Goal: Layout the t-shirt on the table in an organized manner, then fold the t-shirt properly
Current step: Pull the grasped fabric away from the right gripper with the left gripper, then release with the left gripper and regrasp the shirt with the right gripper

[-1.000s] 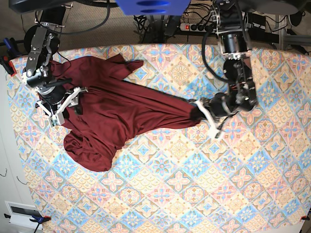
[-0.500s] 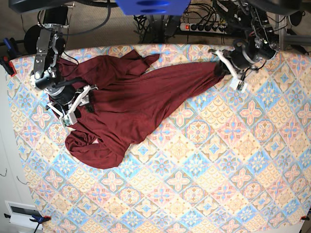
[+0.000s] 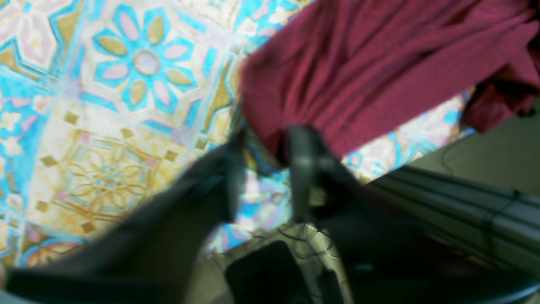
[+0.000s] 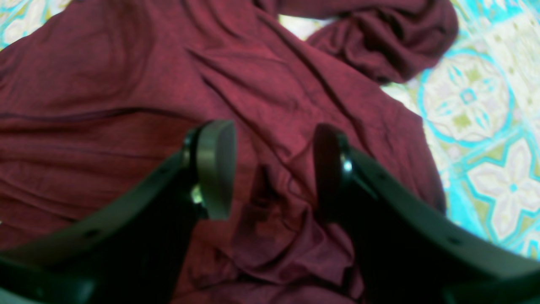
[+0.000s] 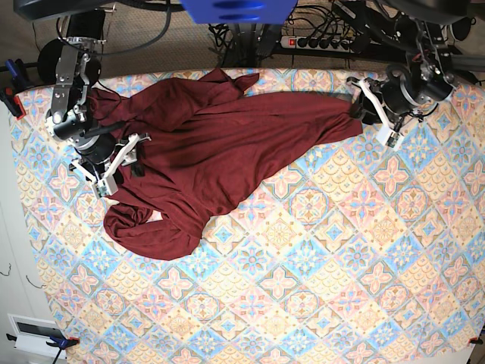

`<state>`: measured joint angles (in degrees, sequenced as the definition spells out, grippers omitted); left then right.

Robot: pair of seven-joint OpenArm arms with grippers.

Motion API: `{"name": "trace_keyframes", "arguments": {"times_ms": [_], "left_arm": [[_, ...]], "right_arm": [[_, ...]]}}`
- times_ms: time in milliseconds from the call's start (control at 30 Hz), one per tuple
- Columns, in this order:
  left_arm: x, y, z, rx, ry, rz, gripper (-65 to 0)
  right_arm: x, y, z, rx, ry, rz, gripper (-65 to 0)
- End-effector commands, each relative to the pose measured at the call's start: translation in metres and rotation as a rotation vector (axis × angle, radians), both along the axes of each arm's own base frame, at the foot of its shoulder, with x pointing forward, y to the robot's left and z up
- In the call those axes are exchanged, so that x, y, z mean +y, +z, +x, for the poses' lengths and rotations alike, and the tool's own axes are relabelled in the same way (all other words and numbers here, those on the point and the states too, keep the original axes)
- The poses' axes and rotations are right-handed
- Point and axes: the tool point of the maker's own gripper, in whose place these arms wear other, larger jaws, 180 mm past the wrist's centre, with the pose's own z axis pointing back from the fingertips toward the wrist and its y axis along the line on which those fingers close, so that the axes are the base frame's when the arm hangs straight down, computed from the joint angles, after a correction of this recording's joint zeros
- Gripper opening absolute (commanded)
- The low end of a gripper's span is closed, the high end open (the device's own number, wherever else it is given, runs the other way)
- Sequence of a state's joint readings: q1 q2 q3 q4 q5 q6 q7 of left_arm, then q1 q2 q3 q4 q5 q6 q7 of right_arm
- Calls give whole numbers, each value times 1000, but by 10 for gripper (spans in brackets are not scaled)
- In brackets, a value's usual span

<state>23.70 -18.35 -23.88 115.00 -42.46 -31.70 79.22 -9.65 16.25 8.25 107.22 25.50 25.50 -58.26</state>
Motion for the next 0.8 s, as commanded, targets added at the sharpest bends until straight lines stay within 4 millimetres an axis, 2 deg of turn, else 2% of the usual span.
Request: {"name": "trace_keyframes", "arguments": {"times_ms": [0,100,200,333,500,633,767], "left_arm": [[-2,12,6,-41,-20,-26,-370],[-13,24,9,-58,-51,-107,-255],[-17,33,10,-73,-72,-156,-202],[-9,41,18,-107,-49,-153,-198],[11,60,59,-231,87,-207,-198],[16,49,82,-221,151,-290,-198],[14,34,99,-191,205,-378,-198]], "right_arm": [[-1,19,14,-70,9,-6,-362],[-7,33,31,-114,1,-55,-362],[-11,36,38,-127,2,-109,-362],[12,39,50,-140,76,-129,-361],[19,10,49,-62,111,-168,-361],[17,-22,42,25,139,-251,-361],[31,-10,66,-25,177,-252,-361]]}}
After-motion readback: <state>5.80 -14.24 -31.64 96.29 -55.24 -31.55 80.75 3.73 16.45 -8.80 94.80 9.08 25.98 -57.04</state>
